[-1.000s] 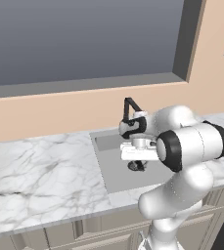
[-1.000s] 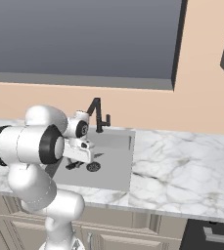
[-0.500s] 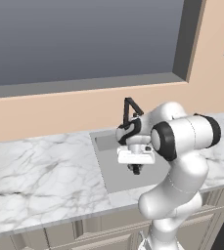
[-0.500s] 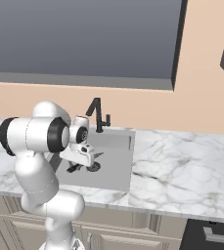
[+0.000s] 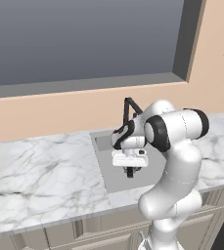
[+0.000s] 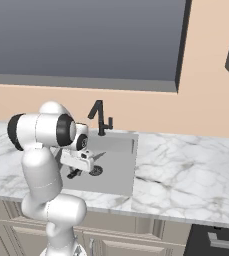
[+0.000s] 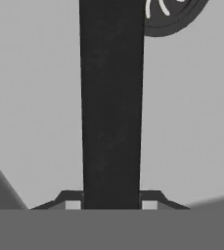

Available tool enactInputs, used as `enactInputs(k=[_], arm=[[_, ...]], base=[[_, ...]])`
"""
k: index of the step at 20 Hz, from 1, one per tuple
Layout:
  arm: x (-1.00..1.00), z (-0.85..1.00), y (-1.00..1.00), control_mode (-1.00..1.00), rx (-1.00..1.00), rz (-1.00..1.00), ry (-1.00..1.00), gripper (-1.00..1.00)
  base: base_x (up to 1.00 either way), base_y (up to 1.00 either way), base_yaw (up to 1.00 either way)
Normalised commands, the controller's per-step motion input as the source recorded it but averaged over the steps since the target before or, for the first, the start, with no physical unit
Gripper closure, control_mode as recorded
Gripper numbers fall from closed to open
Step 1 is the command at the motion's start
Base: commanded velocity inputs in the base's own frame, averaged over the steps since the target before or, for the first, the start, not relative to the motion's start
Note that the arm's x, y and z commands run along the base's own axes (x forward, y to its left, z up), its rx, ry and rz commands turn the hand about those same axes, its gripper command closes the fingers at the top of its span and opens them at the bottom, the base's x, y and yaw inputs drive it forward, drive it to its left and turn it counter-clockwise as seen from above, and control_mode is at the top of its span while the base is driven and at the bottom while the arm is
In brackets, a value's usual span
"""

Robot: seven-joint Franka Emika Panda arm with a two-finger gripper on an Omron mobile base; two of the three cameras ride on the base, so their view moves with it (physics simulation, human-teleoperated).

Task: Move the cutting board and knife to the sink. Then move spray from the cabinet to the counter.

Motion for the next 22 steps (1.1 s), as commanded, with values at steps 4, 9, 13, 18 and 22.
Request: enactInputs(k=[4, 9, 13, 18, 22], arm=[[0.01, 0.00, 0.04, -1.00, 0.00, -0.02, 0.00, -1.00], [-0.04, 0.00, 0.00, -1.00, 0.00, -0.04, -0.01, -1.00], [-0.21, 0.16, 0.00, -1.00, 0.00, -0.05, -0.12, -1.00], [-0.42, 0.85, 0.00, -1.00, 0.00, 0.00, -0.17, -1.00], [-0.31, 1.00, 0.00, -1.00, 0.00, 0.02, -0.08, -1.00]], base=[[0.00, 0.00, 0.00], [0.00, 0.00, 0.00], [0.00, 0.00, 0.00], [0.00, 0.00, 0.00], [0.00, 0.00, 0.00]])
